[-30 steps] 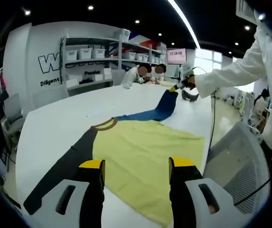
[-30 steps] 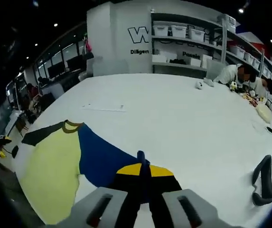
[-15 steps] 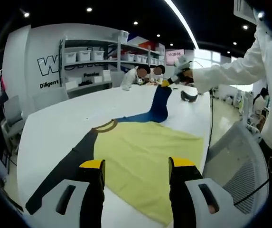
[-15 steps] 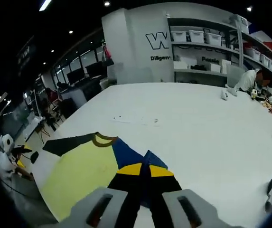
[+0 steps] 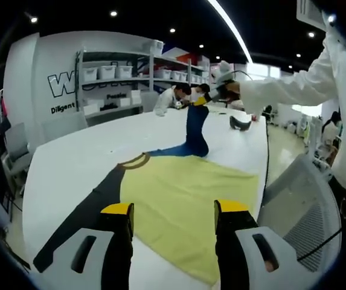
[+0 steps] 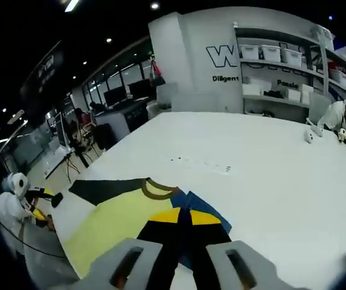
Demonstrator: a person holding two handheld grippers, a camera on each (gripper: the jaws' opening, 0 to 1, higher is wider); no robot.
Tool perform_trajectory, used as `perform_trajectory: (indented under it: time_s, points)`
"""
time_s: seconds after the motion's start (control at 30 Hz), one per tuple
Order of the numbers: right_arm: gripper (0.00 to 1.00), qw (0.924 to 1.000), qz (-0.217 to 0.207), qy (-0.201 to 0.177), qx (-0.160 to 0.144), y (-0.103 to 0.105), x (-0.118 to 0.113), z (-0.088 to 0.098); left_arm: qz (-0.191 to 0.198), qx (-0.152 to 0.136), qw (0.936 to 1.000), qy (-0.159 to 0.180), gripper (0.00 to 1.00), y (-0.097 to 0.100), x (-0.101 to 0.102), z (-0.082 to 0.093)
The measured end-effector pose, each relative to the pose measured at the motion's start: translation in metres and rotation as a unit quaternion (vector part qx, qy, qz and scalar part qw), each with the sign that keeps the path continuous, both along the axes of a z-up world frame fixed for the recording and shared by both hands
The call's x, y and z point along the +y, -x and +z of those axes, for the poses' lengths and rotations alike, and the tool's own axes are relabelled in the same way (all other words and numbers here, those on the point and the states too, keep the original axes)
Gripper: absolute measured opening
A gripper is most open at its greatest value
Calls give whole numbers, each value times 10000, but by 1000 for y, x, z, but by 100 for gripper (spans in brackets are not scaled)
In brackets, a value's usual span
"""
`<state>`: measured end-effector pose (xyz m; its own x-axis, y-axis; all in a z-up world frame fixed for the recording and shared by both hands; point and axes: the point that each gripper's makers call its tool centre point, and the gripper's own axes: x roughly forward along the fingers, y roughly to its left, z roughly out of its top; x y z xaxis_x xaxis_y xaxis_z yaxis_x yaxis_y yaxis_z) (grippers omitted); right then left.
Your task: Fold the garment on the visible template until the final outline fits inside the template.
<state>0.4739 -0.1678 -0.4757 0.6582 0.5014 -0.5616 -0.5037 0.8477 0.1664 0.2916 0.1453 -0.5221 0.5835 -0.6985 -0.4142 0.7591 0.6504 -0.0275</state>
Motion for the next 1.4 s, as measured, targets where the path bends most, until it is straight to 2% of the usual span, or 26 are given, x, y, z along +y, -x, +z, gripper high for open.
perform_trajectory:
  time_s: [0.3, 0.6, 0.9, 1.1, 1.2, 1.4]
  points:
    - [0, 9979, 629, 94, 116, -2, 54, -7, 9, 0, 10000, -6, 51, -1, 2, 0]
    - [0, 9938, 1069, 143, 261, 2, 96, -19, 0, 4, 10000, -5, 50, -1, 2, 0]
    - [0, 9880, 1462, 209, 460, 13, 135, -42, 12, 11, 10000, -22, 50, 0, 5, 0]
    - [0, 9858, 1572, 253, 537, 13, 148, -55, 12, 41, 10000, -42, 50, 1, 5, -2]
    - [0, 9835, 1641, 385, 655, 10, 158, -74, 18, 54, 10000, -45, 50, 1, 5, -3]
    - [0, 9820, 1644, 454, 817, 7, 175, -100, 38, 83, 9999, -44, 50, 1, 5, -4]
